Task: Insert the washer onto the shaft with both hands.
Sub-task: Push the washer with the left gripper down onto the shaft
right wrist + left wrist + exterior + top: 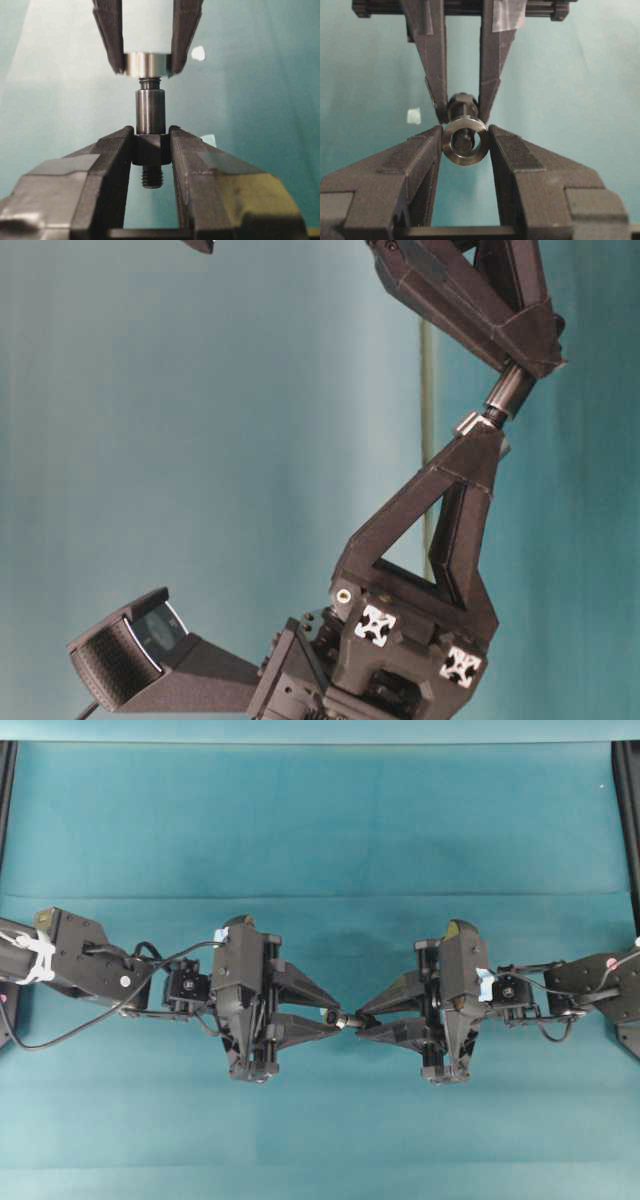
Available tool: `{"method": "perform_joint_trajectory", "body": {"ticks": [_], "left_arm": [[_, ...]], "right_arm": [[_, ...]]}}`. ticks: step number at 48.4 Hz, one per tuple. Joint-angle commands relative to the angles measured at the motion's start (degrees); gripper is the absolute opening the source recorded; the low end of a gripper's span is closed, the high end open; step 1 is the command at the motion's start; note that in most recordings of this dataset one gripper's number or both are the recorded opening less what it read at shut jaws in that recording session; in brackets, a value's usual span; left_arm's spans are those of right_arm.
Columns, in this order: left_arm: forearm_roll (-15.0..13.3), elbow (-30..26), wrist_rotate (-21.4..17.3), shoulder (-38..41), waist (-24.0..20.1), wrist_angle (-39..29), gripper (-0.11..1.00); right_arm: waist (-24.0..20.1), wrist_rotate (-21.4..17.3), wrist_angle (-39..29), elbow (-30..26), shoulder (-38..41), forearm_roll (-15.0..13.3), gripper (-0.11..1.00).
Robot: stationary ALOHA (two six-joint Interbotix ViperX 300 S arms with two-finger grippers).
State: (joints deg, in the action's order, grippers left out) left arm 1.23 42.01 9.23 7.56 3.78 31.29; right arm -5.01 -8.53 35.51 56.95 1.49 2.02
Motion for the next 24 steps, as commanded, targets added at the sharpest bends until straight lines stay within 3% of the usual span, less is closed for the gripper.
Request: {"method": "perform_joint_trajectory", "body": {"ticks": [1,24], "left_arm": [[0.09,-1.23,0.09,0.09,0.18,0.44,0.37],[0.09,-1.93,0.09,0.88,0.26,0.26,0.37]], "right_arm": [[-0.18,-0.62,0.79,-0.88,-0.35,0.18,0.00],[-0.18,-0.62,0.79,-0.97,-0.35,0.09,0.00]]}}
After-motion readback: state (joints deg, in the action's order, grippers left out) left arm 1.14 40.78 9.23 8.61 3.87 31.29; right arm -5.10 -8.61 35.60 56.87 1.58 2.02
